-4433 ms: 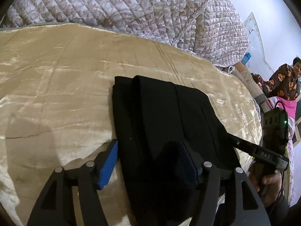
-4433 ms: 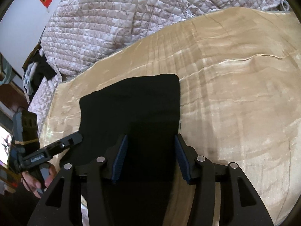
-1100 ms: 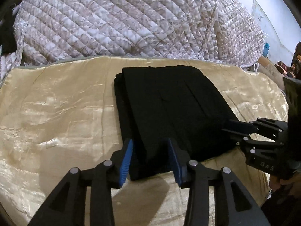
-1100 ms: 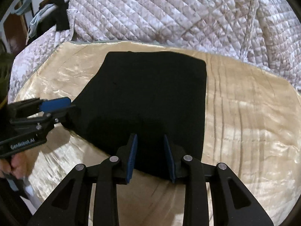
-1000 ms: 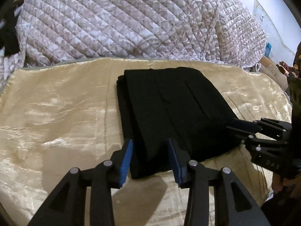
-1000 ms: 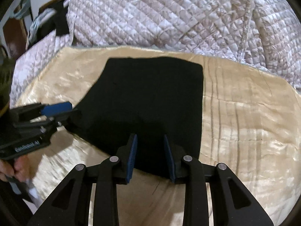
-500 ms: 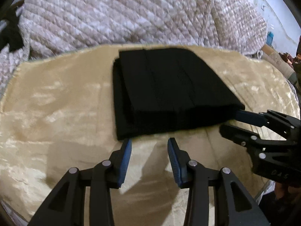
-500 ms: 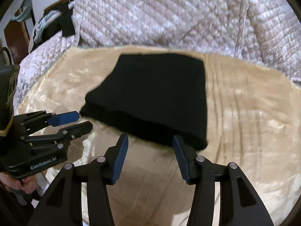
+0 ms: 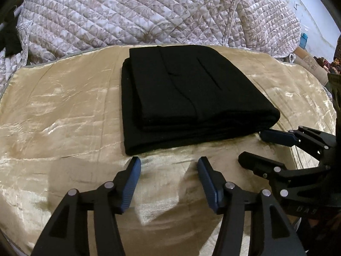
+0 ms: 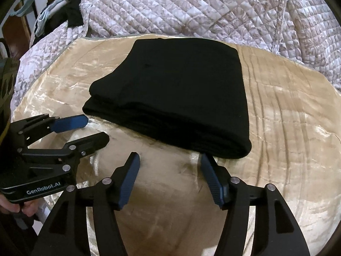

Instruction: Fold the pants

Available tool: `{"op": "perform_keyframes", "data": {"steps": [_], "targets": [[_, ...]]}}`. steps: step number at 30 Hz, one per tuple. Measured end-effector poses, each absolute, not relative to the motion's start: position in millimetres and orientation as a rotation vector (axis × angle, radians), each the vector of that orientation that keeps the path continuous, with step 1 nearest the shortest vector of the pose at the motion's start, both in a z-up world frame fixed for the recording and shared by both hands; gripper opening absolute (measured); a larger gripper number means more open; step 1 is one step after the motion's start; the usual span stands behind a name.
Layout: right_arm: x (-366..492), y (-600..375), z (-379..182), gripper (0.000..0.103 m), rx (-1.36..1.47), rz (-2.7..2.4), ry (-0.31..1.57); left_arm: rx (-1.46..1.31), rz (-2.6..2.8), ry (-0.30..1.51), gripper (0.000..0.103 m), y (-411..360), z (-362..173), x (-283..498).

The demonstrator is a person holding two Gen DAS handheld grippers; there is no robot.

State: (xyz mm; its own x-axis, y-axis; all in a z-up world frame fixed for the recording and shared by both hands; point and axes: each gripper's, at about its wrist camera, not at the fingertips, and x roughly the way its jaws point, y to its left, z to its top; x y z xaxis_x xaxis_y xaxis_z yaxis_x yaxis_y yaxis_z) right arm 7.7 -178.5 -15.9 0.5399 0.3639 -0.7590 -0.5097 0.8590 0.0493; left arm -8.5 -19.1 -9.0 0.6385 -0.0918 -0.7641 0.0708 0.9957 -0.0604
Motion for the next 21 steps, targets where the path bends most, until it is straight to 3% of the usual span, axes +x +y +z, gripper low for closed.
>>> {"op": "perform_keyframes", "data": {"steps": [14,18,21], "targets": [[7.1,-177.1,-15.8,0.065,-0.194,0.531,0.850,0.001,-0.086,0.872,0.067,-20.9,-8.6,-10.4],[6.6,-176.4,-16.5,0.067,-0.205,0.535,0.846,-0.011,-0.051,0.882,0.082,-17.1,-9.6,-9.2],[7.3,-176.2,-16.4,0.067,-0.202,0.536,0.848,-0.033,-0.066,0.896,0.082,-13.3,-9.8,-7.2]]}}
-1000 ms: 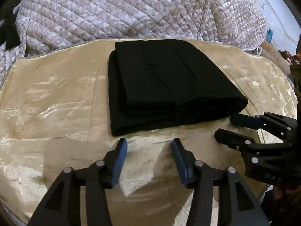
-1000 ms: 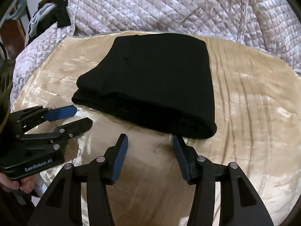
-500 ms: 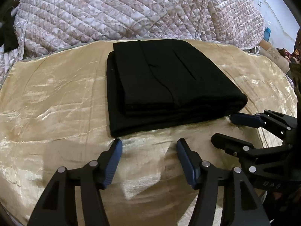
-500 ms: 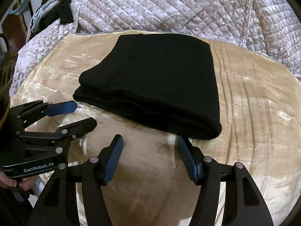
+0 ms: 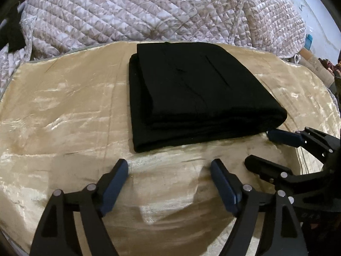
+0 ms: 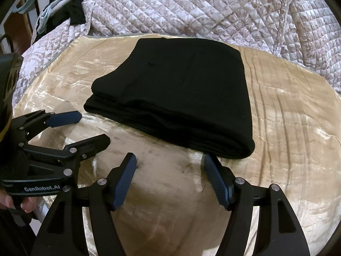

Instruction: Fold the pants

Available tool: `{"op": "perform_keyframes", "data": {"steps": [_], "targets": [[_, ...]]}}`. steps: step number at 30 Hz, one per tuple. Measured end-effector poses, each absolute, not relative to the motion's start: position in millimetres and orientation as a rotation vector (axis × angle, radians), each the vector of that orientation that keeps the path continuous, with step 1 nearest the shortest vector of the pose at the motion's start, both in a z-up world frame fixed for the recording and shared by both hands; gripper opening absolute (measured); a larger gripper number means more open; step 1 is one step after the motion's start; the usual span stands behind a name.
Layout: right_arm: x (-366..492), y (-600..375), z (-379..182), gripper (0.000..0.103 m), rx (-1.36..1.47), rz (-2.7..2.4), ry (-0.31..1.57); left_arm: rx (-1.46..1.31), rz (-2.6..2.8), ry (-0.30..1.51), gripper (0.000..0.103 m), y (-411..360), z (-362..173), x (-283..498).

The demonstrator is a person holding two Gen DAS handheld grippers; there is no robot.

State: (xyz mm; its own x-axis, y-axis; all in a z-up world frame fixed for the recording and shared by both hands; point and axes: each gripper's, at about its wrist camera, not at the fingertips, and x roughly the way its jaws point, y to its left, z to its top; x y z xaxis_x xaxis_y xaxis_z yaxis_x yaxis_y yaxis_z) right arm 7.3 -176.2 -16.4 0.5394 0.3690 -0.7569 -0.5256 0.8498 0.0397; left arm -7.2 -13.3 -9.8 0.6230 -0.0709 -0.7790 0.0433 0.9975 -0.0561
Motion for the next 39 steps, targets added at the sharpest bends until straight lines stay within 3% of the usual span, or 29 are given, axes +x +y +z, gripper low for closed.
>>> {"op": "perform_keyframes", "data": {"steps": [39], "targets": [[7.7,-175.1,-17.1,0.069,-0.216,0.534,0.841,-0.023,-0.068,0.887,0.083,-14.4,-11.1,-8.9]]}}
